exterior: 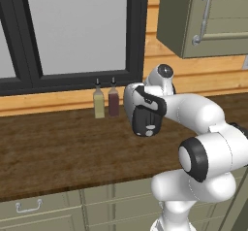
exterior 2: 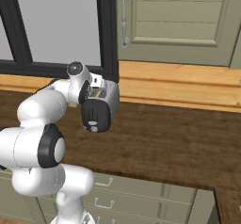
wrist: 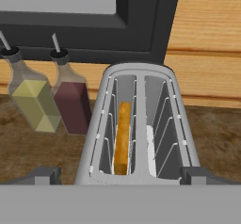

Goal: Start the toaster. Once the lever pops up, take the bread to the plate on the dining counter.

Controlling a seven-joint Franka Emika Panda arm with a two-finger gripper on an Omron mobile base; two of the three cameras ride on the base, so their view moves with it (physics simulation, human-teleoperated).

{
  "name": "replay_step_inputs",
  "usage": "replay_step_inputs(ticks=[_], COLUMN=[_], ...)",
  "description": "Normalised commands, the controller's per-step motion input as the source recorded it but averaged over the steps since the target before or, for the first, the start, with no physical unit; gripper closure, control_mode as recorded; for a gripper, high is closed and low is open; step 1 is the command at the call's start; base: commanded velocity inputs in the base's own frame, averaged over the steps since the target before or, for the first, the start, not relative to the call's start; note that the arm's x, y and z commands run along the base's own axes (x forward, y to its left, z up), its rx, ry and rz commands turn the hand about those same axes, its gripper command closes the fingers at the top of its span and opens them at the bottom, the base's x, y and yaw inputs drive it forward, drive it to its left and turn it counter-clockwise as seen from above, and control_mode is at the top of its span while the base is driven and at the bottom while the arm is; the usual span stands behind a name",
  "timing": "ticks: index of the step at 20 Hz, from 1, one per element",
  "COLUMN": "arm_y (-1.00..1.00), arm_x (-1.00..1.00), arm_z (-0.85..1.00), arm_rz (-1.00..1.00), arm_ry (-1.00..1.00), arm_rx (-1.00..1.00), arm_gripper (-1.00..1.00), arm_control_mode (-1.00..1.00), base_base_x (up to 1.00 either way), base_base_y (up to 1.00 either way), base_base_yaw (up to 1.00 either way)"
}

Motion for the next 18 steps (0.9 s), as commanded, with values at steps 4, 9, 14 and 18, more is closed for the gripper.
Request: replay_step_inputs(ticks=[4, 9, 14, 18], arm_y=[0.00, 0.00, 0.00, 0.00], arm_x=[0.00, 0.00, 0.00, 0.00], arm_z=[0.00, 0.00, 0.00, 0.00], arm_rz=[0.00, 0.00, 0.00, 0.00], arm_ry=[0.00, 0.00, 0.00, 0.00], arm_rx=[0.00, 0.00, 0.00, 0.00], arm_gripper=[-1.00, -1.00, -1.00, -1.00], arm_control_mode=[-1.00, -1.00, -1.00, -1.00], base_base_x=[0.00, 0.00, 0.00, 0.00], base_base_y=[0.00, 0.00, 0.00, 0.00], base_base_yaw=[0.00, 0.00, 0.00, 0.00])
